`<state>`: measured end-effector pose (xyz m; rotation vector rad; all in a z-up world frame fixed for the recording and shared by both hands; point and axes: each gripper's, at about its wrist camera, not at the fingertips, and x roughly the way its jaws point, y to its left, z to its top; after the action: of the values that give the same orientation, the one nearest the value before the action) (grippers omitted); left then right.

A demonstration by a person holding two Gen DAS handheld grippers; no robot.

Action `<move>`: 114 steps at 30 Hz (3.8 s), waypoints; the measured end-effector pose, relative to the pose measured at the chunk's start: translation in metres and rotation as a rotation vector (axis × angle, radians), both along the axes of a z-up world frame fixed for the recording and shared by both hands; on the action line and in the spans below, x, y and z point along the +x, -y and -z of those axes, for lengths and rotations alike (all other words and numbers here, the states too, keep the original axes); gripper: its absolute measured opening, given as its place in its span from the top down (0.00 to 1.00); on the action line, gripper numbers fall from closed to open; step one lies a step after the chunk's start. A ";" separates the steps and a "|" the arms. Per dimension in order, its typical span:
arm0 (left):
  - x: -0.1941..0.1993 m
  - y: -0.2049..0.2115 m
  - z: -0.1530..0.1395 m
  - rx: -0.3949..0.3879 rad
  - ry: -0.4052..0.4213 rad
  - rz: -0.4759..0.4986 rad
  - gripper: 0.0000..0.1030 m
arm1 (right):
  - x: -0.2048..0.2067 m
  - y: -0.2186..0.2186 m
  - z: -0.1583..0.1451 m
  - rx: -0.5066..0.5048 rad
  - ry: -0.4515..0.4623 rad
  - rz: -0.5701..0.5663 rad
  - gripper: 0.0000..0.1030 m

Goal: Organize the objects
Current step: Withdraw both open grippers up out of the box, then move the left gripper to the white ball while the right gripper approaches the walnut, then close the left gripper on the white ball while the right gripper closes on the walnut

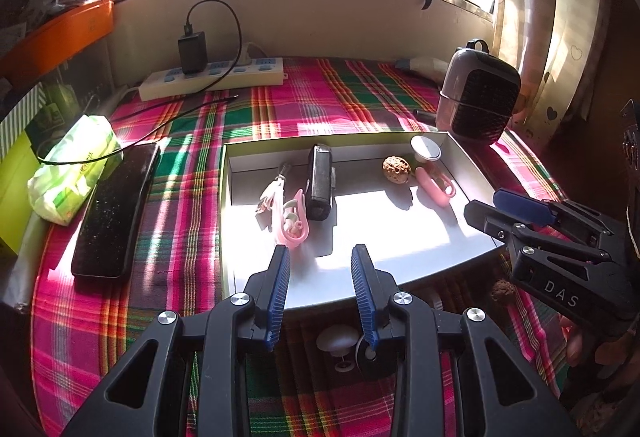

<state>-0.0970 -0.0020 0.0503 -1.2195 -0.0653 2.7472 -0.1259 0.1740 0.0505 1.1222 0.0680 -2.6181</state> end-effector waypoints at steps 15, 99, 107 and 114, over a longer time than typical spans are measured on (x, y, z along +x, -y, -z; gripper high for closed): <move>0.034 0.009 -0.003 0.040 -0.028 0.019 0.71 | 0.039 -0.019 -0.001 -0.024 -0.022 0.016 0.59; 0.025 0.022 0.044 0.137 0.067 0.022 0.76 | 0.048 -0.014 0.039 0.039 0.081 -0.048 0.68; 0.026 0.022 0.044 0.130 0.064 0.017 0.81 | 0.048 -0.014 0.040 0.039 0.081 -0.048 0.68; 0.026 0.022 0.044 0.131 0.065 0.017 0.81 | 0.048 -0.014 0.040 0.039 0.080 -0.048 0.68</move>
<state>-0.0713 -0.0244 0.0063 -1.2673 -0.2363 2.6421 -0.0780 0.1876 0.0109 1.2225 0.1283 -2.5371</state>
